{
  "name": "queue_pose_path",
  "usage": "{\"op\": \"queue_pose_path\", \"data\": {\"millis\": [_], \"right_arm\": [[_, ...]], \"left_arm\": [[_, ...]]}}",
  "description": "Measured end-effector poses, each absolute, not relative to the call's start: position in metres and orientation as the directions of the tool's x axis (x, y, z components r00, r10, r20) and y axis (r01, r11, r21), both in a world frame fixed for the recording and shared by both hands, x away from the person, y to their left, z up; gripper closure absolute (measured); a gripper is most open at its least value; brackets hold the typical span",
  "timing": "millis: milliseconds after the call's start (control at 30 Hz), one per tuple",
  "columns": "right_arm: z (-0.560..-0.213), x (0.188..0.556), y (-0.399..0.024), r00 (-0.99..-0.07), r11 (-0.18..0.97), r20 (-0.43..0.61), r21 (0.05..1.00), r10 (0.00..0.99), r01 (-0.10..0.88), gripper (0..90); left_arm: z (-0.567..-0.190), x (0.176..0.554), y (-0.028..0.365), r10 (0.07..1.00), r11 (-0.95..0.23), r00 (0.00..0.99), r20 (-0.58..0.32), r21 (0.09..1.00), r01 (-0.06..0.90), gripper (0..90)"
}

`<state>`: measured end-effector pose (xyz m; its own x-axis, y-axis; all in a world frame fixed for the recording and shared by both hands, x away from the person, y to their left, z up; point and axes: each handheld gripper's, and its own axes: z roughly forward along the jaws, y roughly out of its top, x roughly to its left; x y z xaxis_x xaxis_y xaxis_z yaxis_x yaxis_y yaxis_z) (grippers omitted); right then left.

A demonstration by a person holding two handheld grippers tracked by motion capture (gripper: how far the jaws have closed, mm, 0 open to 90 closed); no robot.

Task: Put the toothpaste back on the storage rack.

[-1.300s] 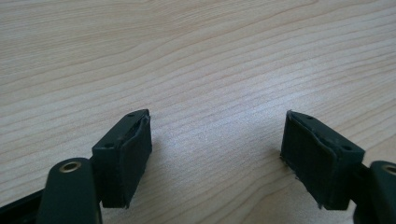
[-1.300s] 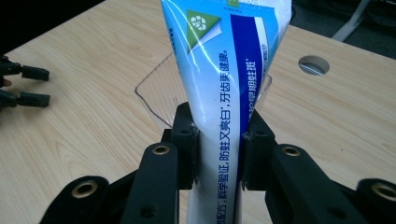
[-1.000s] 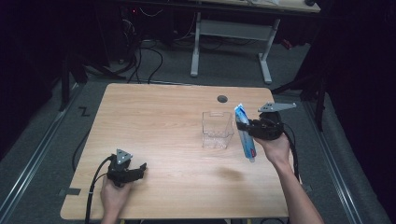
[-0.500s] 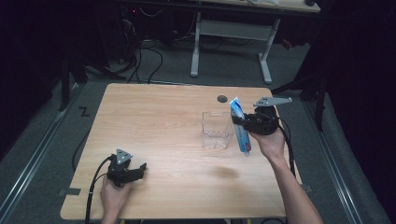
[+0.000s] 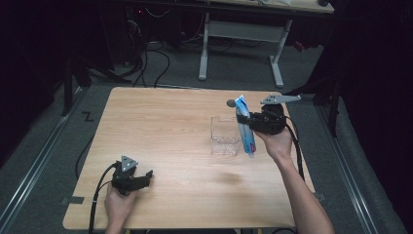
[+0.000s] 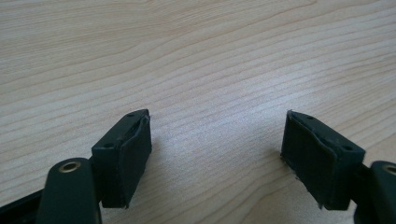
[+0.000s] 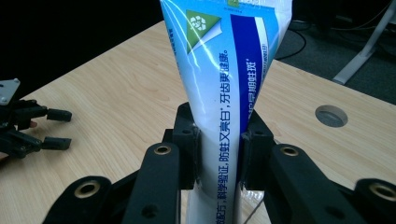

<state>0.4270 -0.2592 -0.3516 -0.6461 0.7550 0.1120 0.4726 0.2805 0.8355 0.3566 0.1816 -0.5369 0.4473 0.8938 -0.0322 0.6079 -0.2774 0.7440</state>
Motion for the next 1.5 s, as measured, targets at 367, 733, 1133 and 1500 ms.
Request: {"op": "queue_pose_path", "data": {"millis": [367,733,1133,1500], "right_arm": [[-0.347,0.436,-0.247,-0.654,0.266,0.119,0.848,0.747,0.459,72.8],[-0.345,0.446,-0.233,-0.671,0.267,0.121,0.855,0.731,0.445,72.8],[-0.347,0.46,-0.222,-0.65,0.259,0.107,0.859,0.752,0.442,72.6],[-0.352,0.471,-0.222,-0.627,0.243,0.106,0.862,0.771,0.444,72.4]], "left_arm": [[-0.537,0.357,0.182,0.894,-0.277,0.447,-0.032,0.744,0.607,24.8],[-0.537,0.357,0.182,0.893,-0.277,0.448,-0.033,0.745,0.607,24.8],[-0.537,0.357,0.182,0.893,-0.278,0.449,-0.033,0.745,0.607,24.7],[-0.537,0.357,0.182,0.893,-0.279,0.45,-0.032,0.744,0.607,24.7]]}}
